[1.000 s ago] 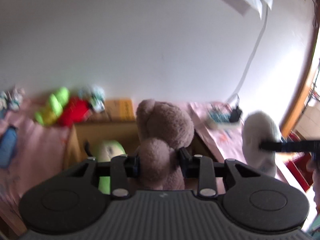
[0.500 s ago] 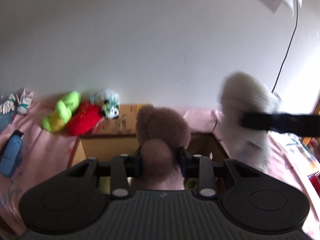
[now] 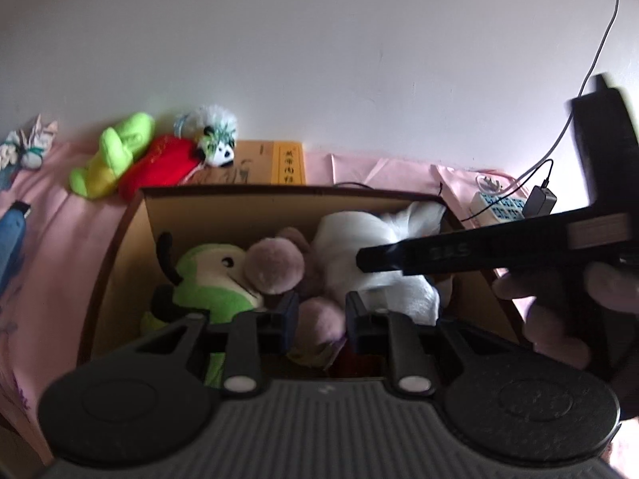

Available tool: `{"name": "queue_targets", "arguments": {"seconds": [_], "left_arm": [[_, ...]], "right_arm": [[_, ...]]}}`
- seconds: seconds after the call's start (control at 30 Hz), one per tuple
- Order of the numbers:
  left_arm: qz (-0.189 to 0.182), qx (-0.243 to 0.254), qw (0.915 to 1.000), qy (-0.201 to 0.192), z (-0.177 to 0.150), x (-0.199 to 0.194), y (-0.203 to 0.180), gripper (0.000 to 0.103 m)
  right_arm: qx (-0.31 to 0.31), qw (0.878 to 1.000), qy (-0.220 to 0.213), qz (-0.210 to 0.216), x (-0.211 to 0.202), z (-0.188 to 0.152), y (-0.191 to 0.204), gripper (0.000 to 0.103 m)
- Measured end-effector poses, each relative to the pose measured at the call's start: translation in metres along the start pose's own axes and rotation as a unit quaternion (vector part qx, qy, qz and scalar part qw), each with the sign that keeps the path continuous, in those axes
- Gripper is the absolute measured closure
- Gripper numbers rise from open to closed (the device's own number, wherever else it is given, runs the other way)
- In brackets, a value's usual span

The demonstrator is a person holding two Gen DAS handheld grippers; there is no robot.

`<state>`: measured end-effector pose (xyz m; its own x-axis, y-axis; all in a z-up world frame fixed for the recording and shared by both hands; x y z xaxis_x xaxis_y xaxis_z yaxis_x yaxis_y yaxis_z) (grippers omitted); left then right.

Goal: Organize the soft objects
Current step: 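Lower both items into the box and open both tools to release, then withdraw both tools from the box toward the teal mesh sponge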

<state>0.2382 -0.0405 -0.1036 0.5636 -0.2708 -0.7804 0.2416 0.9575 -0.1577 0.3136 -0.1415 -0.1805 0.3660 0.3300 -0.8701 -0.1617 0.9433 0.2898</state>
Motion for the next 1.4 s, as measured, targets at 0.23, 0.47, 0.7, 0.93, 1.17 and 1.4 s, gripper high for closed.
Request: {"name": "queue_targets", "arguments": {"seconds": [0.23,0.47,0.7,0.93,1.17,1.4], "left_arm": [[0.005,-0.031,0.9994,0.018,-0.009,-0.004,0.011,0.077],[0.066,-0.030,0.9971,0.026,-0.010,-0.015,0.013,0.068],[0.115,-0.014,0.9928,0.031,-0.013,-0.030,0.004,0.059],[0.139,-0.011,0.9896,0.036,-0.021,-0.046,-0.003,0.059],[0.146,-0.008,0.9884,0.043,-0.034,-0.059,-0.008,0.057],[0.142,-0.005,0.9885,0.050,-0.051,-0.068,-0.013,0.056]], "right_arm": [[0.038,0.999,0.011,-0.020,-0.015,-0.006,-0.021,0.079],[0.071,0.997,-0.013,0.024,-0.051,-0.023,-0.022,0.079],[0.059,0.997,-0.047,0.018,-0.087,-0.041,0.003,0.079],[0.064,0.994,-0.084,0.001,-0.118,-0.064,0.020,0.079],[0.103,0.988,-0.111,0.022,-0.135,-0.090,0.026,0.079],[0.121,0.985,-0.117,0.035,-0.145,-0.117,0.030,0.079]]}}
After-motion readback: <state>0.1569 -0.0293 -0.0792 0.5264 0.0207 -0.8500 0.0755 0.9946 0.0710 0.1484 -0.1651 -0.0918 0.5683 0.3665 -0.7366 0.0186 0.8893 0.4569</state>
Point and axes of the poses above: each gripper's, at about its wrist camera, not at the fingertips, and x roughly the way its jaws point, y to its left, z to its top, the point moved 8 cm from there along x, roughly the way its jaws point, and after that the axes turned 12 degrees about y, right-handed, at the moved point
